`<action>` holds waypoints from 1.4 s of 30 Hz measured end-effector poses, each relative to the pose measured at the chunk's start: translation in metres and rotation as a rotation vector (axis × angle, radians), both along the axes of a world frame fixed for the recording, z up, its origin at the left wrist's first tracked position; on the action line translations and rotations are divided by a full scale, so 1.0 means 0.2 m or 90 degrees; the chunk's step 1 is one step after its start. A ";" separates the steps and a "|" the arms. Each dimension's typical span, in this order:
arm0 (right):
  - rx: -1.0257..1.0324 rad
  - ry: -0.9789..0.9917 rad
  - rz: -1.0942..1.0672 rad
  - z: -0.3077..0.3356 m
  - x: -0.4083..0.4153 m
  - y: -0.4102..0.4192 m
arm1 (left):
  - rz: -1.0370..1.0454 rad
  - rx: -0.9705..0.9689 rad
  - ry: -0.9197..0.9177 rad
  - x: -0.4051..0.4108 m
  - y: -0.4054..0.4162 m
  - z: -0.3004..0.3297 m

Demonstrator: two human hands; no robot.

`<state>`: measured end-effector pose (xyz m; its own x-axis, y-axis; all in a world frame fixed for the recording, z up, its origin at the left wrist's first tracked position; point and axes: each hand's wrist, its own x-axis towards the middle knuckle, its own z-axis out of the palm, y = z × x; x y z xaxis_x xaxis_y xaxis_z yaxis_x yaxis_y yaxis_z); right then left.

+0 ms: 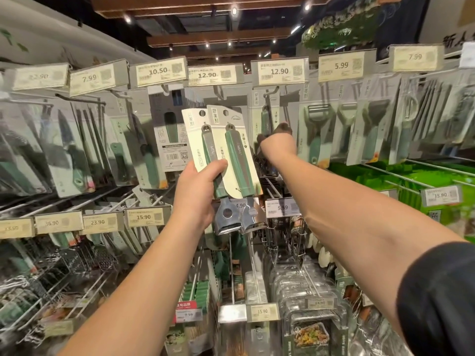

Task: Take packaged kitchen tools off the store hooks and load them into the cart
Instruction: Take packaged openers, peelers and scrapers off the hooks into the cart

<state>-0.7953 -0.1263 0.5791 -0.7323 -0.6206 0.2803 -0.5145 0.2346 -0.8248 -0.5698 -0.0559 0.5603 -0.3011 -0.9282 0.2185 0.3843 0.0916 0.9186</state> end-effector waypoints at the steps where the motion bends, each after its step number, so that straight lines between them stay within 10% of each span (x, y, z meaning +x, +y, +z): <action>1: 0.008 0.014 -0.003 0.00 0.01 -0.01 | 0.000 0.000 -0.001 0.00 -0.01 0.00; 9: 0.143 0.147 -0.024 0.03 0.03 0.00 | -0.006 0.001 0.004 0.00 -0.02 -0.01; 25: -0.090 -0.020 0.279 -0.25 0.40 0.70 | -0.019 0.018 -0.012 -0.09 -0.02 -0.16; 42: -0.093 0.072 0.123 -0.30 0.28 0.71 | -0.036 -0.055 -0.077 -0.19 -0.02 -0.18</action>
<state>-0.7402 0.0162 0.5188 -0.5626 -0.6928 0.4513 -0.6294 0.0050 -0.7770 -0.6074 -0.0594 0.5245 -0.3811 -0.8883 0.2563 0.2785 0.1541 0.9480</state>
